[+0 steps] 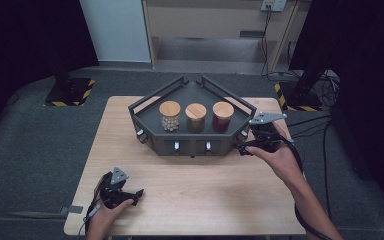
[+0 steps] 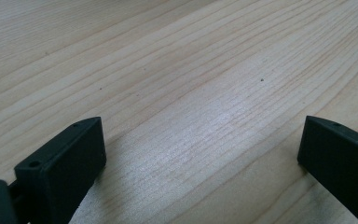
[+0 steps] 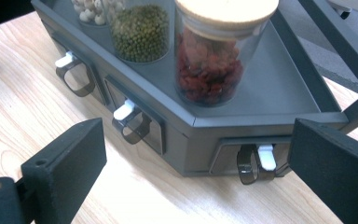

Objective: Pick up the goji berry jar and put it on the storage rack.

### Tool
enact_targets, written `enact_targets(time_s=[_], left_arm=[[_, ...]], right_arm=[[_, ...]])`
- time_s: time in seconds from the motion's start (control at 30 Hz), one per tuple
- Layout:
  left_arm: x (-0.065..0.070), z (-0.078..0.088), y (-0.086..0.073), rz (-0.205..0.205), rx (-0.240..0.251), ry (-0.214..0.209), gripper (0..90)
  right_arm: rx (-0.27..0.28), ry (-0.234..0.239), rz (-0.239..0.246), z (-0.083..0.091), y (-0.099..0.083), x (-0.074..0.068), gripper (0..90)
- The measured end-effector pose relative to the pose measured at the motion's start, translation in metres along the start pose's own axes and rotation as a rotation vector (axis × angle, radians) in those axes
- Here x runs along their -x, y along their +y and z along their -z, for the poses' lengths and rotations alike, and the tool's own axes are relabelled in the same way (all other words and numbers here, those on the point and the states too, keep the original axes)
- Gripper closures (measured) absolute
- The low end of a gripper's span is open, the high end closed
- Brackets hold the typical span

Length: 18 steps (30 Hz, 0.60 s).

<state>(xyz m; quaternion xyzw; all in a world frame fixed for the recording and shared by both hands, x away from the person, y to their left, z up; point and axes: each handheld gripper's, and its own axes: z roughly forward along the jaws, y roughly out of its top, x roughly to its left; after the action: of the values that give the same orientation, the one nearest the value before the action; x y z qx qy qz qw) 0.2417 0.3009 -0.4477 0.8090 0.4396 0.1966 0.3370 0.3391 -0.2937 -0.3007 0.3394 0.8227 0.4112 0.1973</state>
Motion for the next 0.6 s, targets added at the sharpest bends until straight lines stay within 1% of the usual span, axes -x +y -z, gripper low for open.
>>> enact_targets(time_s=[0.13, 0.6], left_arm=[[0.0, 0.0, 0.0, 0.001, 0.0, 0.0, 0.0], [0.0, 0.0, 0.0, 0.0, 0.0, 0.0, 0.0]], right_arm=[[0.002, 0.001, -0.001, 0.001, -0.004, 0.0, 4.7], [-0.005, 0.002, -0.014, 0.005, -0.032, -0.002, 4.5]])
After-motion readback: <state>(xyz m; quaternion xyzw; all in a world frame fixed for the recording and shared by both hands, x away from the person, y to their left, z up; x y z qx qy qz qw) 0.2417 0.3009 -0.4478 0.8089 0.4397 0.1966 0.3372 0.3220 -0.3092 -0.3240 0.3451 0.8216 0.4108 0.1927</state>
